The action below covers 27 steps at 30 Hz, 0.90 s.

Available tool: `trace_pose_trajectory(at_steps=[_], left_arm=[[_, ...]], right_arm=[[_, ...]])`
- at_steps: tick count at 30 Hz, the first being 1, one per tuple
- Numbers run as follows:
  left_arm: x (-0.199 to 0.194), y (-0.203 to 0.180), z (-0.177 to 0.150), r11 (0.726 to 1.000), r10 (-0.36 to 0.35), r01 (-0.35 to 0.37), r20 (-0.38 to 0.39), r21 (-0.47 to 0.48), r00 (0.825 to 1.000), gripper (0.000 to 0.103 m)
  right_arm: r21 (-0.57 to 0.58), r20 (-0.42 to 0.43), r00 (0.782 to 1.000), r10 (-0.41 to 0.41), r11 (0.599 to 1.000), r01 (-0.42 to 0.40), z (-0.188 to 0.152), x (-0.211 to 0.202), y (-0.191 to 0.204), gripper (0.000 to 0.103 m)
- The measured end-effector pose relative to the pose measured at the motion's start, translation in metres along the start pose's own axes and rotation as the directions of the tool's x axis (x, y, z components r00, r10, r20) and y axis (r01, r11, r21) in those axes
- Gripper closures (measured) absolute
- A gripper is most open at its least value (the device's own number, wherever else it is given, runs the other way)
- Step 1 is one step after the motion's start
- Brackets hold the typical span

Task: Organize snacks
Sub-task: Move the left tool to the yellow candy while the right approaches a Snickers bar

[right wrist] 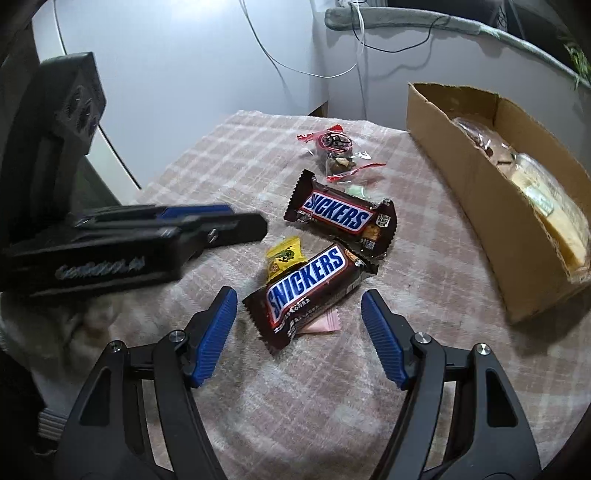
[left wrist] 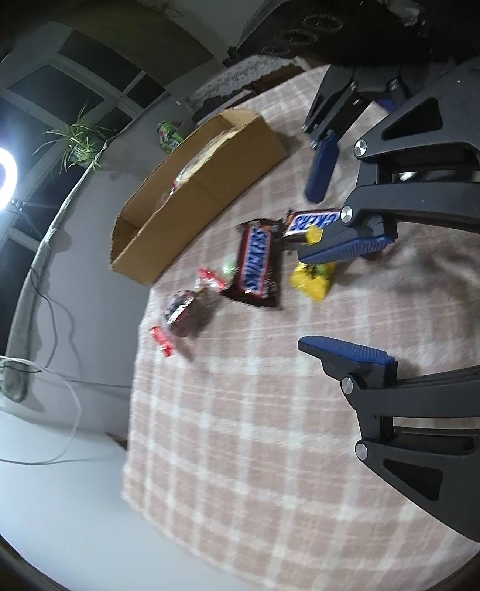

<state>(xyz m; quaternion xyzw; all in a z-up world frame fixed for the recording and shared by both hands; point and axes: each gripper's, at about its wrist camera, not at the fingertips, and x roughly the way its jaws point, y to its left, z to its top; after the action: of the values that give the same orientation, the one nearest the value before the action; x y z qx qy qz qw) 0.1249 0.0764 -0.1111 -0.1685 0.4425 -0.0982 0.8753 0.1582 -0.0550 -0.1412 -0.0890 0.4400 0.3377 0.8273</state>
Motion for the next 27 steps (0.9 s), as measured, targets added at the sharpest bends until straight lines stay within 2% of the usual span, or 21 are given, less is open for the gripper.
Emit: trace_pose_trajectory(at_steps=[2, 5, 10, 15, 16, 20, 23, 27], left_arm=[[-0.001, -0.002, -0.004, 1.0, -0.016, 0.015, -0.015, -0.004, 1.0, 0.064], [-0.001, -0.006, -0.008, 1.0, -0.028, 0.028, -0.028, -0.004, 0.999, 0.064], [0.002, -0.009, -0.011, 0.998, -0.058, 0.057, -0.049, -0.023, 0.997, 0.064], [0.014, -0.012, -0.008, 0.999, -0.032, 0.029, -0.058, -0.04, 0.998, 0.064], [0.016, -0.014, -0.007, 0.999, -0.02, 0.018, -0.057, -0.033, 0.998, 0.063], [0.024, -0.034, -0.005, 0.994, 0.08, -0.076, -0.04, 0.08, 0.996, 0.047], [0.033, -0.047, -0.003, 0.974, 0.158, -0.15, -0.033, 0.168, 0.987, 0.047], [0.041, -0.05, -0.002, 0.958, 0.186, -0.174, -0.031, 0.228, 0.982, 0.047]], right_arm=[[-0.002, -0.013, 1.0, -0.007, 1.0, 0.007, 0.001, 0.005, -0.002, 0.046], [0.017, -0.027, 1.0, 0.008, 1.0, -0.007, 0.001, 0.006, -0.008, 0.052], [0.027, -0.02, 1.0, 0.002, 1.0, -0.001, -0.001, -0.001, -0.02, 0.058], [0.044, -0.019, 1.0, -0.023, 0.999, 0.024, -0.003, -0.005, -0.036, 0.059], [0.048, -0.02, 0.999, -0.028, 0.998, 0.029, -0.003, -0.005, -0.039, 0.059], [0.063, -0.019, 0.999, -0.03, 0.998, 0.031, -0.005, -0.006, -0.048, 0.059], [0.05, -0.018, 0.999, -0.044, 0.998, 0.044, -0.005, -0.007, -0.05, 0.059], [0.031, -0.022, 0.999, -0.03, 0.999, 0.031, -0.003, -0.006, -0.052, 0.059]])
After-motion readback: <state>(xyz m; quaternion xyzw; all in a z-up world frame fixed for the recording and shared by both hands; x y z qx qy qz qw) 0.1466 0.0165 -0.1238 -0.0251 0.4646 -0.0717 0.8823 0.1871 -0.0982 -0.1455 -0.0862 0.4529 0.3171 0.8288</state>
